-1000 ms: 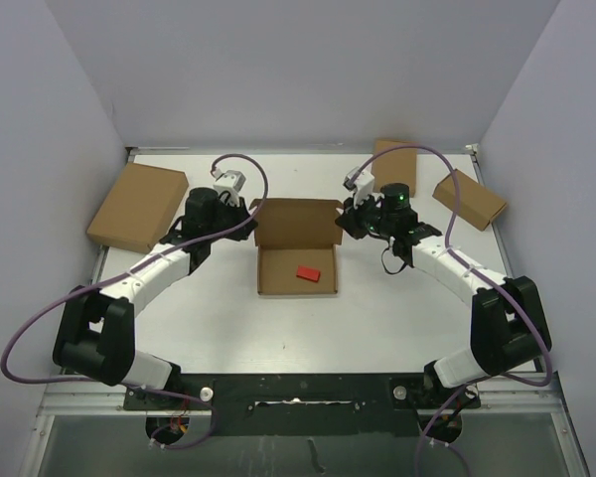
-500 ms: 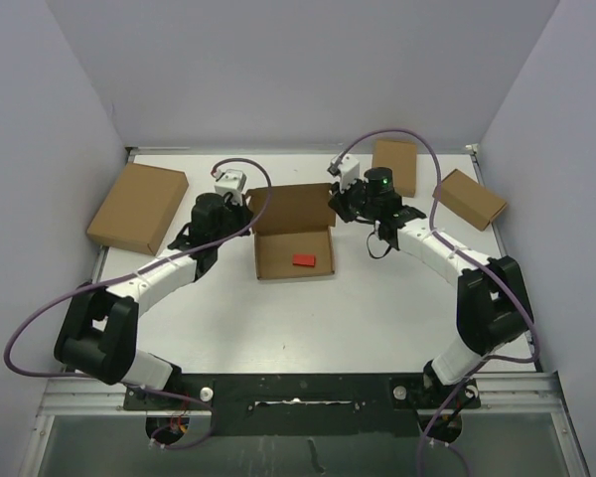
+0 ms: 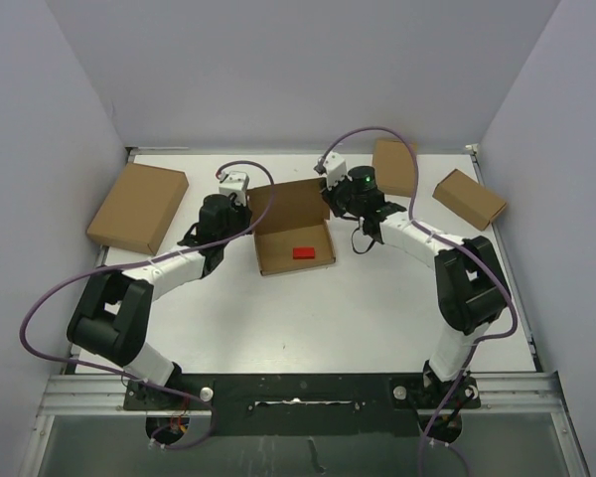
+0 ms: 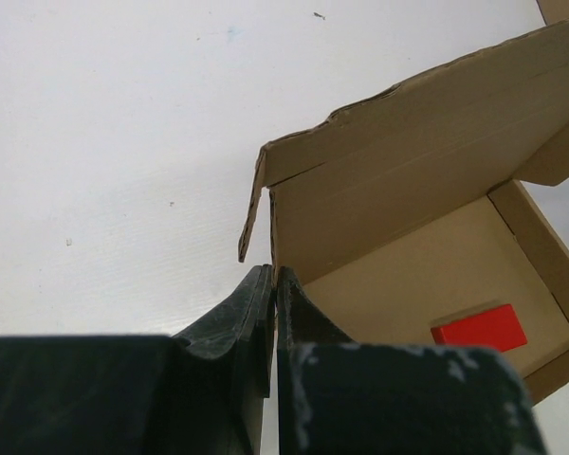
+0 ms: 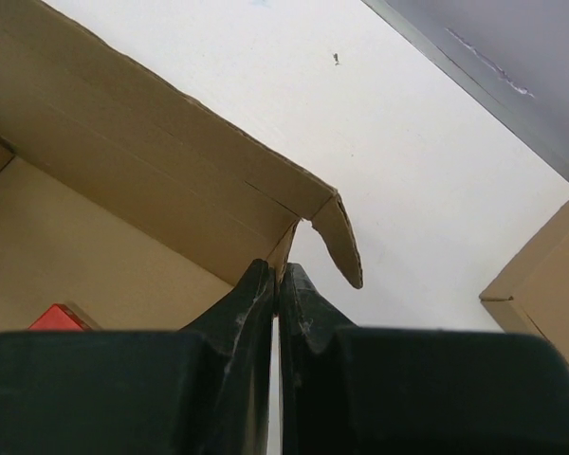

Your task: Fold the paper box

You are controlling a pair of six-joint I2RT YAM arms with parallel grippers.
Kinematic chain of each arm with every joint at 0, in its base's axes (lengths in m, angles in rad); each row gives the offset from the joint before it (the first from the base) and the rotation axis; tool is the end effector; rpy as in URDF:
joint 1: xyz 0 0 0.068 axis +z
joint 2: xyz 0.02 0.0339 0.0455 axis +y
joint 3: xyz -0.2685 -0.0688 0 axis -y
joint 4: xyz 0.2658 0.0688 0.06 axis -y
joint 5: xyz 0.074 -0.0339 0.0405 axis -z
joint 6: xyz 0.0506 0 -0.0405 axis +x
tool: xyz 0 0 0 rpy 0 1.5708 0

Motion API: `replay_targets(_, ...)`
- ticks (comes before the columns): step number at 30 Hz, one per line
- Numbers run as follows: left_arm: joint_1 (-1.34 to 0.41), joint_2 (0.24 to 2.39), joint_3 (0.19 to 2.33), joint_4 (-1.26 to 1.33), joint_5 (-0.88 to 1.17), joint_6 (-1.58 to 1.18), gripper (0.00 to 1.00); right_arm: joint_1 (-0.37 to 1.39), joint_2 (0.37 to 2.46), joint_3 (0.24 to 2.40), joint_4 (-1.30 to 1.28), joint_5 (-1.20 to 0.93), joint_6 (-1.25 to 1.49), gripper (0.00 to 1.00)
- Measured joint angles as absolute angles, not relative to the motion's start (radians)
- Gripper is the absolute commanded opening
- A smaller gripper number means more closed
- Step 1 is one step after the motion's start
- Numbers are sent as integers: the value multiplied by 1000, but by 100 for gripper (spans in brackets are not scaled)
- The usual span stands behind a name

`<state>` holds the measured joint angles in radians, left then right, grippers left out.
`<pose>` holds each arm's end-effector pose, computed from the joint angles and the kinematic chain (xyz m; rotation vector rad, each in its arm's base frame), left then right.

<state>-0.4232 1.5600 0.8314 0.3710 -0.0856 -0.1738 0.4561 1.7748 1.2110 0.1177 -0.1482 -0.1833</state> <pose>0.3409 -0.1488 0.2062 0.1840 1.9312 -0.3163 0.3944 0.2018 0.2316 -0.7261 1.8919 0.3224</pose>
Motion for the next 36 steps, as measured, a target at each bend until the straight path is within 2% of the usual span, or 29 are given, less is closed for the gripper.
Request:
replay_targets(19,-463,1564,808,409,-140,-203,0,485,1707,1097,164,-63,-100,0)
replay_targets(25,-475,1562,776,457,-166,-203,0,498,1677,1069,163,-43,-82,4)
replay_targets(36,-480,1511,704,492,-168,-203,0,506,1650,1058,155,-64,-64,5)
